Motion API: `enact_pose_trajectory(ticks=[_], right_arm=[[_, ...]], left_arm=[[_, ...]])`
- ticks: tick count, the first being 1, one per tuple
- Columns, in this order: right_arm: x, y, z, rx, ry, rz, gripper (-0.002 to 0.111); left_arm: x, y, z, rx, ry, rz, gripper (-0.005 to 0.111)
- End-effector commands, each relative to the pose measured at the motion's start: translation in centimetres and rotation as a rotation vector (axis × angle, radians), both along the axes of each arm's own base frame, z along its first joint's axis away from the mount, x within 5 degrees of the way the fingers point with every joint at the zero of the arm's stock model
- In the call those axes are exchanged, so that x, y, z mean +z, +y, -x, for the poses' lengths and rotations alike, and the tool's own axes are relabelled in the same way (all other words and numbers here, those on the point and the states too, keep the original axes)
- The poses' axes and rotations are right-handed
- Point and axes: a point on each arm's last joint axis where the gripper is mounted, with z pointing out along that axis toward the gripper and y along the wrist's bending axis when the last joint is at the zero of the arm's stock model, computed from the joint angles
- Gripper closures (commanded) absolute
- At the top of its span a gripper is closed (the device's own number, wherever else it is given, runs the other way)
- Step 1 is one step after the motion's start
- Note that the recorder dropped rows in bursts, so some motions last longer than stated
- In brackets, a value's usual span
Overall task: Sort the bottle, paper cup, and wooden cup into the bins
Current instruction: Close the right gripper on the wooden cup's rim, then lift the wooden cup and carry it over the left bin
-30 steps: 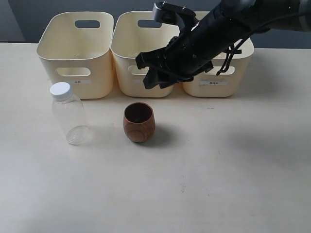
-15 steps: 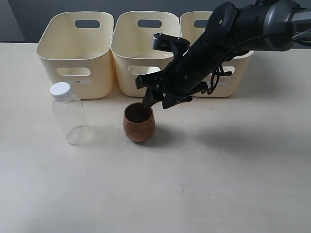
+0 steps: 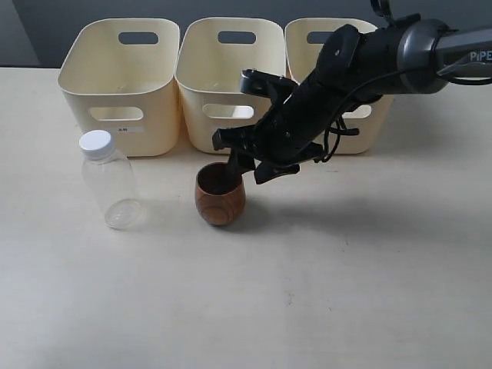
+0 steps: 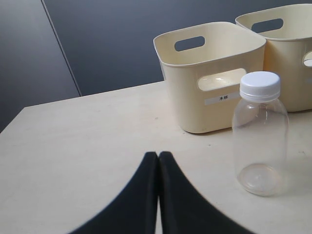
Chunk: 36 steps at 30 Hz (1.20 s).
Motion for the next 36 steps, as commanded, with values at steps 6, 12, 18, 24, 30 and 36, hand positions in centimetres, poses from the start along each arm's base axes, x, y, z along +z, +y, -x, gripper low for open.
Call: enact_pose_trajectory(ticks=[6, 12, 18, 24, 30, 36], right_arm=[[0.0, 0.1, -0.2, -0.021, -0.022, -0.010, 0.056], [-1.4, 0.9, 0.0, -0.025, 0.015, -0.014, 0.056], [-2.0, 1.9, 0.3, -0.019, -0.005, -0.011, 0.065], [-2.0, 1.9, 0.2, -0.014, -0.022, -0.003, 0.108], [-0.7, 2.0, 0.2, 0.003, -0.049, -0.015, 0.108], [4.0, 2.8, -0.2, -0.003, -0.133, -0.110, 0.108]], left_arm=[[0.0, 0.0, 0.0, -0.003, -0.004, 0.005, 0.107], [0.0, 0.0, 0.0, -0.003, -0.004, 0.005, 0.107], [0.0, 0.0, 0.0, -0.003, -0.004, 0.005, 0.107], [0.0, 0.0, 0.0, -0.003, -0.004, 0.007, 0.107], [0.0, 0.0, 0.0, -0.003, -0.004, 0.007, 0.107], [0.0, 0.0, 0.0, -0.003, -0.004, 0.007, 0.107]])
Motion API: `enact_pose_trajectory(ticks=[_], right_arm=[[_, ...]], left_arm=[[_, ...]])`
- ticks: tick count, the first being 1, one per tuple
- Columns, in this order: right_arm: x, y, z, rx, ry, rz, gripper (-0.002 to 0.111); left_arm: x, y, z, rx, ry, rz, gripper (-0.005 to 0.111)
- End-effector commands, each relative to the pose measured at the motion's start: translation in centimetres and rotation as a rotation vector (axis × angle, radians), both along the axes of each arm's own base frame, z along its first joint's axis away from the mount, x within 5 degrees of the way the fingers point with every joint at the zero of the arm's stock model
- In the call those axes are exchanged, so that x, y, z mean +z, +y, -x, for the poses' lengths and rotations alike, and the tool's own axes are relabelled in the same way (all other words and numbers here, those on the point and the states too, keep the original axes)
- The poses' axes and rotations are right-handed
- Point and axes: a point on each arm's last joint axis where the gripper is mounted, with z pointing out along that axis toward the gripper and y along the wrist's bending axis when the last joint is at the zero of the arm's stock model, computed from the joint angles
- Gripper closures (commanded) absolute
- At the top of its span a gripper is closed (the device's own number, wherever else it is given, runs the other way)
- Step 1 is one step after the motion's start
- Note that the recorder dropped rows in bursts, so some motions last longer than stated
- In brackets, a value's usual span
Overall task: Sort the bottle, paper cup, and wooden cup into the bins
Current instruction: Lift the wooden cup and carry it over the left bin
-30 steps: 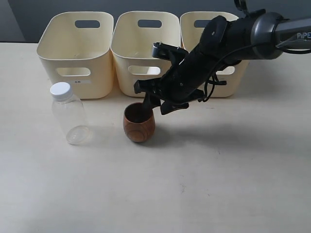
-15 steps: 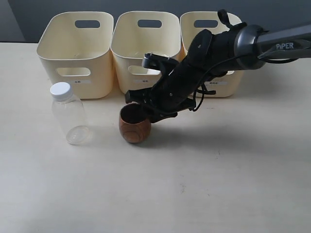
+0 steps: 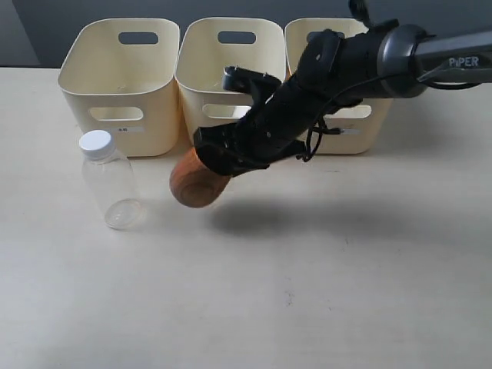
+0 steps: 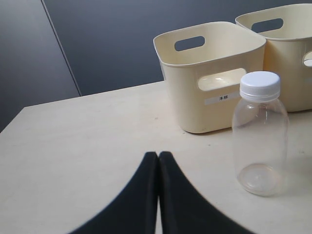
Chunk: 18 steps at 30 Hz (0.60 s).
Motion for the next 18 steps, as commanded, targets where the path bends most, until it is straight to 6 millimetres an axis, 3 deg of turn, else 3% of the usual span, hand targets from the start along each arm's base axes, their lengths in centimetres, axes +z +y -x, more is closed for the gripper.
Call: enact_pose_trajectory(ticks=[1, 9, 13, 18], right_arm=[[4.8, 0.7, -0.3, -0.006, -0.108, -0.092, 0.108], [9.7, 3.1, -1.0, -0.047, -0.294, -0.218, 0.108], [12.4, 5.3, -1.5, -0.111, -0.559, -0.285, 0.108], [12.4, 6.9, -3.3, -0.128, -0.604, -0.313, 0.108]], left_arm=[[0.0, 0.0, 0.0, -0.003, -0.004, 0.007, 0.107], [0.0, 0.0, 0.0, -0.003, -0.004, 0.007, 0.107], [0.0, 0.0, 0.0, -0.003, -0.004, 0.007, 0.107], [0.0, 0.0, 0.0, -0.003, -0.004, 0.007, 0.107]])
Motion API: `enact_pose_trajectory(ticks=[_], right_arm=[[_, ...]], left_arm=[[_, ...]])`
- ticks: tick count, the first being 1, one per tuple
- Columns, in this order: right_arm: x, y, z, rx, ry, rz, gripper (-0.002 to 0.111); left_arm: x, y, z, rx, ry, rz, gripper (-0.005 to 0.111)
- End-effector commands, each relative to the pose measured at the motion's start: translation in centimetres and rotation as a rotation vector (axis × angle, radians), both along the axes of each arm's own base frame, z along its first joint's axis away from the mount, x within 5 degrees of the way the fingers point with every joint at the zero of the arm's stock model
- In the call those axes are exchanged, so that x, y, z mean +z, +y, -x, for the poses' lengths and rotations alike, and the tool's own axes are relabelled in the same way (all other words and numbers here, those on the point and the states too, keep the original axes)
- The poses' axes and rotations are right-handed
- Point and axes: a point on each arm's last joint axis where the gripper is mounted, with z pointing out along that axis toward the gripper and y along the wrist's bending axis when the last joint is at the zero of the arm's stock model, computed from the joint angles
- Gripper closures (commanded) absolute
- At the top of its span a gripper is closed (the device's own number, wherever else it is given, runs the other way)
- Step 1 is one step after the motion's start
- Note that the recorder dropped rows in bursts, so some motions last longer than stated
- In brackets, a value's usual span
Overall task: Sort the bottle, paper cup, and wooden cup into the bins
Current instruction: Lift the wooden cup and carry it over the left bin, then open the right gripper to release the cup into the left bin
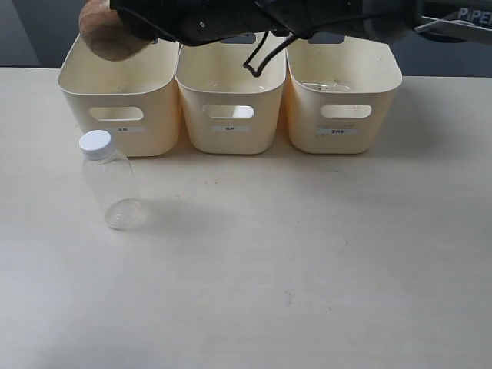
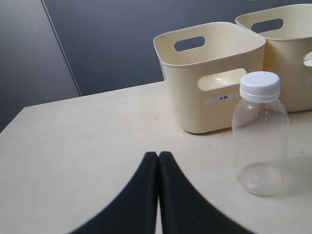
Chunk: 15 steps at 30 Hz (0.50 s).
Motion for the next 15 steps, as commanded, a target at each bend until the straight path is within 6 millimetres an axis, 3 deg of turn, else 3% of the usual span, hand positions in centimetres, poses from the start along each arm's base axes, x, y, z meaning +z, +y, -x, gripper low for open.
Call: enact_pose_trajectory(ticks=[1, 15], right_arm=[[-0.4, 1.1, -1.8, -0.039, -0.051, -0.030, 0.108], [-3.3, 3.2, -5.6, -0.119, -0.129, -0.065, 0.108]], left_arm=[[0.0, 0.0, 0.0, -0.003, -0.004, 0.007, 0.107], [0.0, 0.0, 0.0, -0.003, -0.004, 0.007, 0.107]])
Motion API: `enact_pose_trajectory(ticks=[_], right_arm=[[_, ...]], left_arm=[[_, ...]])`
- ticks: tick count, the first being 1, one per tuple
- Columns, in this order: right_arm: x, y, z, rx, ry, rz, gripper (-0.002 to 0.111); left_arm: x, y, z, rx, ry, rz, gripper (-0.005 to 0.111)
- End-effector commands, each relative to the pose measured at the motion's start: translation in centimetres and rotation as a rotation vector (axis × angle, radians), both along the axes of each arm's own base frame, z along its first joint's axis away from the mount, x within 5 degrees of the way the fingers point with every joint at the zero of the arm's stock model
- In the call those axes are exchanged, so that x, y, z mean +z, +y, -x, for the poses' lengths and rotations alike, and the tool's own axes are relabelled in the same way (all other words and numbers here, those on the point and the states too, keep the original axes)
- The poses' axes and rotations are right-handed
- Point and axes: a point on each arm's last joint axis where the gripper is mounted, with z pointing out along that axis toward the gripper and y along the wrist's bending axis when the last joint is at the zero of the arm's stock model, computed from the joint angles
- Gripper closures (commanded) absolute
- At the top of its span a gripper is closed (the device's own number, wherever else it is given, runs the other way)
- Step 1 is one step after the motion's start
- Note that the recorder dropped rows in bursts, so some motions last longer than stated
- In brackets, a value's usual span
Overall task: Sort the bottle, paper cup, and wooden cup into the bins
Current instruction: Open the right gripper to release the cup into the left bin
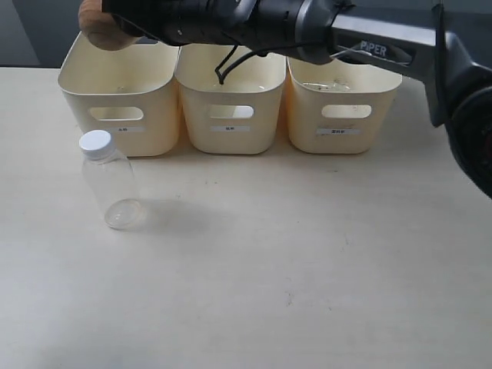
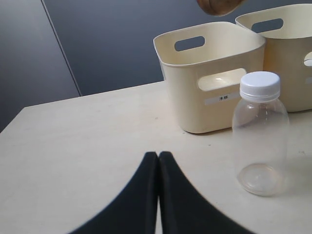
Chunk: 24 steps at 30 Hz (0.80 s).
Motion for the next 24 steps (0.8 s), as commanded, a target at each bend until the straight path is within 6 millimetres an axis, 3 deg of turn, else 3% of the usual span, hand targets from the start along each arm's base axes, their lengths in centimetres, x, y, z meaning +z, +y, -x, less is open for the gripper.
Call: enact_pose_trajectory(ticks=[1, 6, 11, 13, 24], right_arm=[[-0.2, 0.3, -0.9, -0.031, -0.050, -0.012, 0.108], [-0.9, 0.6, -1.3, -0.016, -0.075, 0.027, 0.102], [-1.1, 0.6, -1.3, -0.016, -0.072, 0.029, 0.062], [-1.1, 0.6, -1.3, -0.018, -0.067, 0.024, 0.052], [-1.4, 1.0, -0.4, 0.067, 0.039, 0.039, 0.052]], left_arm=[[0.0, 0.0, 0.0, -0.003, -0.004, 0.007, 0.107], [0.0, 0.0, 0.0, -0.003, -0.004, 0.007, 0.107], [0.0, 0.0, 0.0, -0.003, -0.004, 0.007, 0.107], [0.0, 0.0, 0.0, -0.003, -0.004, 0.007, 0.107], [0.0, 0.0, 0.0, -0.003, -0.004, 0.007, 0.107]])
